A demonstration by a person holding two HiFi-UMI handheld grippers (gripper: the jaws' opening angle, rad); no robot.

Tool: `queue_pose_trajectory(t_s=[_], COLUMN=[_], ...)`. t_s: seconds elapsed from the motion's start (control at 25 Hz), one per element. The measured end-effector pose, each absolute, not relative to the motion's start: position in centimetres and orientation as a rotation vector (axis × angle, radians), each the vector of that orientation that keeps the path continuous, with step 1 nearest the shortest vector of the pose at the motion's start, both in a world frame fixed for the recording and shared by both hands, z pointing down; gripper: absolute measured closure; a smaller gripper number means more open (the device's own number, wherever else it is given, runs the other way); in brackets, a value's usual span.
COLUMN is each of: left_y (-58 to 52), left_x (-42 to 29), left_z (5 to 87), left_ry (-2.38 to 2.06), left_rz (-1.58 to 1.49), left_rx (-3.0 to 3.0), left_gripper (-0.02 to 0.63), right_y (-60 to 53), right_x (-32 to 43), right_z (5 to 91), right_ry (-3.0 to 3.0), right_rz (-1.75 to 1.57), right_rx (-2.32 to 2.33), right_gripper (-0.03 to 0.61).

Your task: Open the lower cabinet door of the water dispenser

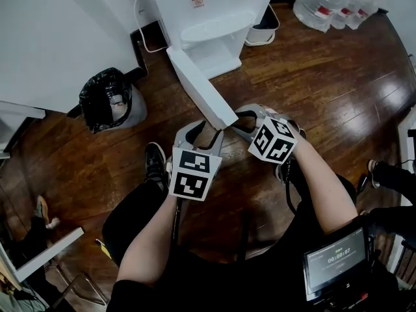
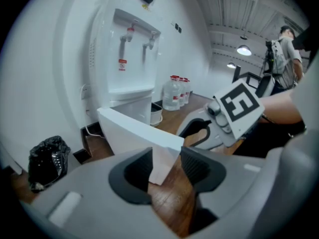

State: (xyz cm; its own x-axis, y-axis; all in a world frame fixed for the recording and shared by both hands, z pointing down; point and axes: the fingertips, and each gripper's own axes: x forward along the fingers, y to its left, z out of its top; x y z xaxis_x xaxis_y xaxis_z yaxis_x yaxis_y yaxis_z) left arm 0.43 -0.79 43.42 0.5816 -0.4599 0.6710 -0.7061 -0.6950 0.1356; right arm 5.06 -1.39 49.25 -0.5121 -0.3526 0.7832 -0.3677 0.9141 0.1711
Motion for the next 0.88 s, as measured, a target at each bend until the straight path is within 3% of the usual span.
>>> queue_pose_trajectory(t_s=[0.32,0.88], left_y=[-2.4,-4.3], left_x=[-3.6,-11.7], left_z=[40.4,39.8], left_ry=[-1.058,-1.274], left_rz=[0.681,0.670], left_rx=[2.339,2.312], left_gripper=[0.417,0.417], right_y=[0.3,0.3], right_x=[-1.5,-11.7], right_z=[48.9,48.7], right_ry=[-2.251,-2.334], right_rz=[0.036,-0.010], right_rx=[0.392,0.316], right_gripper=[0.460,0.474])
